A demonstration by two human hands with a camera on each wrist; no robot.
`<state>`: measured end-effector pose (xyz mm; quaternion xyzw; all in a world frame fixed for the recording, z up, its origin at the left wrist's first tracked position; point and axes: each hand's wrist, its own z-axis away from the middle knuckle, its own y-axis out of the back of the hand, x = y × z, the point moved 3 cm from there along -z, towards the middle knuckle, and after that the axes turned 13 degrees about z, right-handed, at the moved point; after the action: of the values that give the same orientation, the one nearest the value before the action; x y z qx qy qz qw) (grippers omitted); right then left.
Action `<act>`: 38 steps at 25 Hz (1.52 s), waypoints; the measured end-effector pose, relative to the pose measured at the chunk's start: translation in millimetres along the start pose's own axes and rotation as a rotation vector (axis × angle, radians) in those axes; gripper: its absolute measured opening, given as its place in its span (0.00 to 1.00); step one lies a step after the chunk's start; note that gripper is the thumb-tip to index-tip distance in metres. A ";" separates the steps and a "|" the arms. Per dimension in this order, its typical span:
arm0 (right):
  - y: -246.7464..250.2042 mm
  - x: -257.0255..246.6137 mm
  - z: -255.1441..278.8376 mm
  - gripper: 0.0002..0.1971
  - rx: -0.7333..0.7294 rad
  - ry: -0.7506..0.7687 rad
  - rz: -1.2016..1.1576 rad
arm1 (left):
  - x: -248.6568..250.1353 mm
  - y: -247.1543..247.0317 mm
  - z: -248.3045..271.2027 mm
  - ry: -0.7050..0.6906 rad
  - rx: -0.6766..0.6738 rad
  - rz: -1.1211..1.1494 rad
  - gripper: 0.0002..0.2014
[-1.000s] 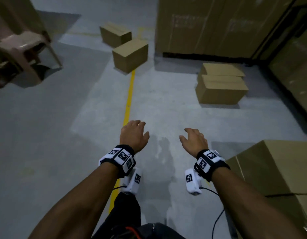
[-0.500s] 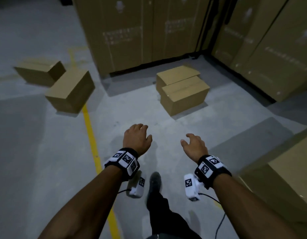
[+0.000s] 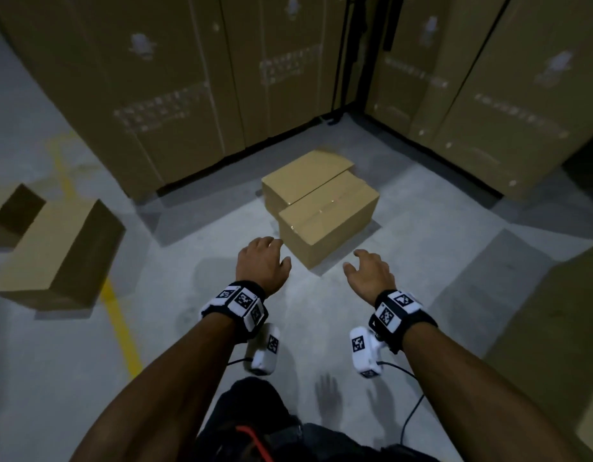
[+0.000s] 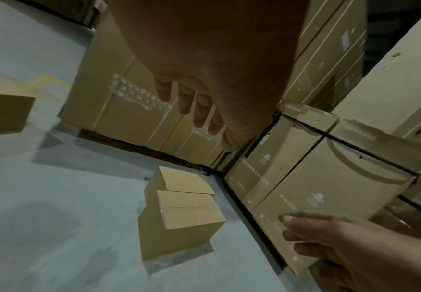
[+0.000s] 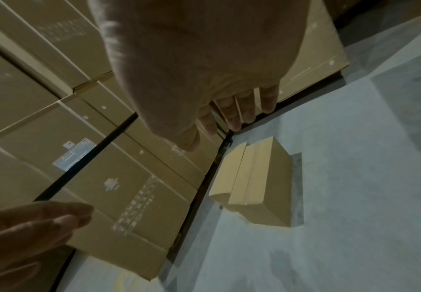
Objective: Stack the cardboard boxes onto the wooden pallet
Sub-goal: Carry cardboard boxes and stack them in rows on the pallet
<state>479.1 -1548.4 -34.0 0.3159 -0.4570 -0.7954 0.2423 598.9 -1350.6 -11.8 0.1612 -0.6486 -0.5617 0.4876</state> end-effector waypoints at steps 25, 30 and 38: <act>-12.0 24.0 -490.8 0.25 -0.136 -0.698 -0.810 | 5.0 -114.1 -593.5 0.105 -0.502 0.158 0.31; -93.7 47.6 -561.0 0.32 -0.224 -0.803 -0.881 | -24.0 -197.4 -661.8 0.192 -0.517 0.210 0.33; -231.8 54.5 -693.2 0.39 -0.057 -0.835 -0.792 | -121.5 -355.4 -752.3 0.172 -0.632 0.244 0.34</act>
<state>921.3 -1875.2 -518.7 0.1154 -0.3393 -0.8946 -0.2668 1148.1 -1801.2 -461.8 -0.0297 -0.4139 -0.6565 0.6300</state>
